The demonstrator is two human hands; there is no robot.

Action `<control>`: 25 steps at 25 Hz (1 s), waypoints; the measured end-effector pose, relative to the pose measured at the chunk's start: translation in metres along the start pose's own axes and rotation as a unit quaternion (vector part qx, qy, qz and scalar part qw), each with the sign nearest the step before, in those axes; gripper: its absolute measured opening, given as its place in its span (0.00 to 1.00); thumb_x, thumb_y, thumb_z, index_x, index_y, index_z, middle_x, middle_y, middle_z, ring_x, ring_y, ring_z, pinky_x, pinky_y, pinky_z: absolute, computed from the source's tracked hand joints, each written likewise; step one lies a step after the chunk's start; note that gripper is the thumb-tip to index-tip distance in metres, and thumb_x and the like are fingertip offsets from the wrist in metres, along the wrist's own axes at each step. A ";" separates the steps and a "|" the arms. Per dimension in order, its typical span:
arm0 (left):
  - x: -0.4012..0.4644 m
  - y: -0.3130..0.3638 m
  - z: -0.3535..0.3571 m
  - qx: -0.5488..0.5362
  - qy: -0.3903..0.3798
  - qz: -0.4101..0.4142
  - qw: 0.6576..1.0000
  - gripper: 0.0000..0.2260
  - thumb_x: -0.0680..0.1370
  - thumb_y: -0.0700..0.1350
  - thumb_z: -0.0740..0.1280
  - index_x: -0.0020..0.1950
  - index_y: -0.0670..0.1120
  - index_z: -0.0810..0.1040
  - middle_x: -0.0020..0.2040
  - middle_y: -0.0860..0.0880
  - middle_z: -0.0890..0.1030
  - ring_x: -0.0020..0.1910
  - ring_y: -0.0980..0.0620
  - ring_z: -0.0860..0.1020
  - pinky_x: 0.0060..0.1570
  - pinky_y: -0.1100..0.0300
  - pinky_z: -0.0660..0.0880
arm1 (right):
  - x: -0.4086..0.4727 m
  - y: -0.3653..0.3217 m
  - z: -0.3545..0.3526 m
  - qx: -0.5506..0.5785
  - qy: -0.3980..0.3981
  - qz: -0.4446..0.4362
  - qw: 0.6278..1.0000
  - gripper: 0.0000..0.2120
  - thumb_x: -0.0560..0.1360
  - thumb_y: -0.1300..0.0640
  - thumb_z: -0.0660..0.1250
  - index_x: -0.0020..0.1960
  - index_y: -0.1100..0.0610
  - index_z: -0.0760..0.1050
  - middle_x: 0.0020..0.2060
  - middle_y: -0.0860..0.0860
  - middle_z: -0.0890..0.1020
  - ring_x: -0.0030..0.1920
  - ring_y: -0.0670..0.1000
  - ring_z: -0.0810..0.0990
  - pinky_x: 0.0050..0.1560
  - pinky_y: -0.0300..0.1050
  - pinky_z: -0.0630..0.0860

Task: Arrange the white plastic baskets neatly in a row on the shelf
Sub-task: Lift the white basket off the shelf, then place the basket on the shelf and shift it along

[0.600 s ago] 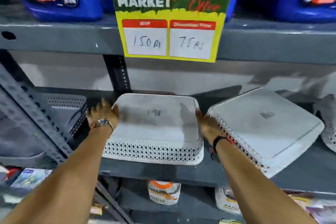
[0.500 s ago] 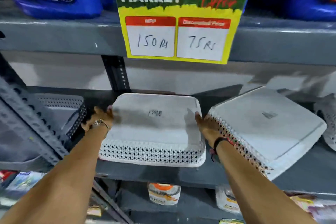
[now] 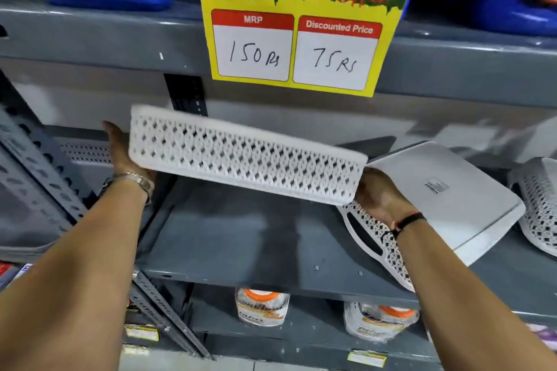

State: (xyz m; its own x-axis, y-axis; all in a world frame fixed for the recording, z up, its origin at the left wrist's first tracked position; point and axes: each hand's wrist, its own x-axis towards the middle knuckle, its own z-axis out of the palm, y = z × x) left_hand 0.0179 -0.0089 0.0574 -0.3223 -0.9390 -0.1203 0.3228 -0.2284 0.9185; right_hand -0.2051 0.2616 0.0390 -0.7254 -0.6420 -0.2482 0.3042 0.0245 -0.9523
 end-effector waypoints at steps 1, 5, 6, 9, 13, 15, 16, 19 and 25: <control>0.004 -0.005 -0.010 -0.053 -0.025 -0.019 0.998 0.17 0.71 0.63 0.60 0.42 0.52 0.81 0.37 0.52 0.84 0.36 0.51 0.80 0.52 0.49 0.58 | -0.003 0.006 -0.004 0.033 0.018 0.032 0.999 0.14 0.76 0.69 0.51 0.43 0.63 0.75 0.43 0.61 0.79 0.41 0.54 0.79 0.47 0.47 0.75; -0.015 -0.026 -0.021 0.061 -0.058 -0.137 0.987 0.16 0.75 0.55 0.61 0.40 0.45 0.81 0.33 0.48 0.85 0.32 0.48 0.83 0.38 0.56 0.78 | -0.003 0.020 -0.005 0.088 0.086 0.070 0.990 0.11 0.76 0.59 0.57 0.49 0.62 0.77 0.43 0.58 0.81 0.38 0.55 0.78 0.39 0.45 0.77; -0.020 -0.029 -0.021 0.092 -0.045 -0.147 0.984 0.16 0.78 0.48 0.59 0.36 0.45 0.81 0.26 0.49 0.84 0.26 0.51 0.82 0.35 0.57 0.78 | -0.004 0.023 -0.001 0.028 0.112 0.058 0.992 0.08 0.75 0.61 0.61 0.43 0.61 0.78 0.39 0.58 0.82 0.36 0.55 0.78 0.36 0.43 0.77; -0.017 -0.028 -0.025 0.205 0.036 -0.136 0.969 0.11 0.75 0.39 0.64 0.54 0.37 0.79 0.40 0.45 0.86 0.33 0.48 0.83 0.43 0.55 0.75 | -0.008 0.038 0.005 -0.201 0.182 0.003 0.962 0.10 0.71 0.64 0.66 0.31 0.62 0.75 0.34 0.60 0.82 0.35 0.54 0.76 0.33 0.35 0.74; -0.018 -0.037 -0.031 0.394 0.122 -0.119 0.903 0.19 0.73 0.37 0.68 0.63 0.33 0.74 0.65 0.37 0.75 0.64 0.39 0.74 0.64 0.50 0.70 | -0.013 0.049 0.001 -0.415 0.127 -0.027 0.901 0.10 0.69 0.68 0.62 0.30 0.63 0.72 0.28 0.56 0.76 0.33 0.55 0.74 0.27 0.37 0.66; -0.017 -0.042 -0.029 0.464 0.109 -0.128 0.870 0.19 0.75 0.39 0.66 0.64 0.31 0.73 0.67 0.36 0.73 0.65 0.39 0.73 0.63 0.52 0.69 | -0.012 0.050 0.000 -0.420 0.102 -0.024 0.901 0.10 0.69 0.70 0.62 0.30 0.62 0.71 0.30 0.56 0.76 0.32 0.54 0.74 0.27 0.37 0.64; -0.018 -0.042 -0.027 0.500 0.106 -0.125 0.850 0.18 0.76 0.40 0.65 0.63 0.30 0.74 0.66 0.35 0.74 0.61 0.39 0.74 0.59 0.54 0.71 | -0.012 0.052 0.000 -0.423 0.095 -0.022 0.901 0.10 0.69 0.70 0.62 0.30 0.60 0.70 0.30 0.55 0.76 0.32 0.52 0.73 0.27 0.37 0.65; -0.017 -0.044 -0.024 0.558 0.107 -0.115 0.815 0.16 0.77 0.39 0.62 0.58 0.28 0.76 0.58 0.33 0.78 0.55 0.37 0.77 0.50 0.52 0.73 | -0.007 0.057 0.000 -0.430 0.085 -0.003 0.899 0.08 0.68 0.71 0.61 0.33 0.61 0.71 0.32 0.56 0.77 0.33 0.52 0.75 0.30 0.39 0.68; -0.025 -0.051 0.037 0.612 0.119 0.042 0.781 0.19 0.77 0.40 0.62 0.67 0.34 0.68 0.67 0.31 0.69 0.67 0.34 0.66 0.67 0.43 0.63 | 0.000 0.014 -0.013 -0.541 0.127 -0.069 0.828 0.13 0.74 0.59 0.62 0.54 0.67 0.75 0.54 0.64 0.80 0.54 0.61 0.79 0.54 0.47 0.76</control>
State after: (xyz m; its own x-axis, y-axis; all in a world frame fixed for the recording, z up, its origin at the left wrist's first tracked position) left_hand -0.0236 0.0357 0.0274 -0.1243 -0.9919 0.0276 -0.8045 0.1171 0.5822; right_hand -0.2088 0.2722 0.0235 -0.8554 -0.5175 -0.0230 -0.4243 0.7254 -0.5420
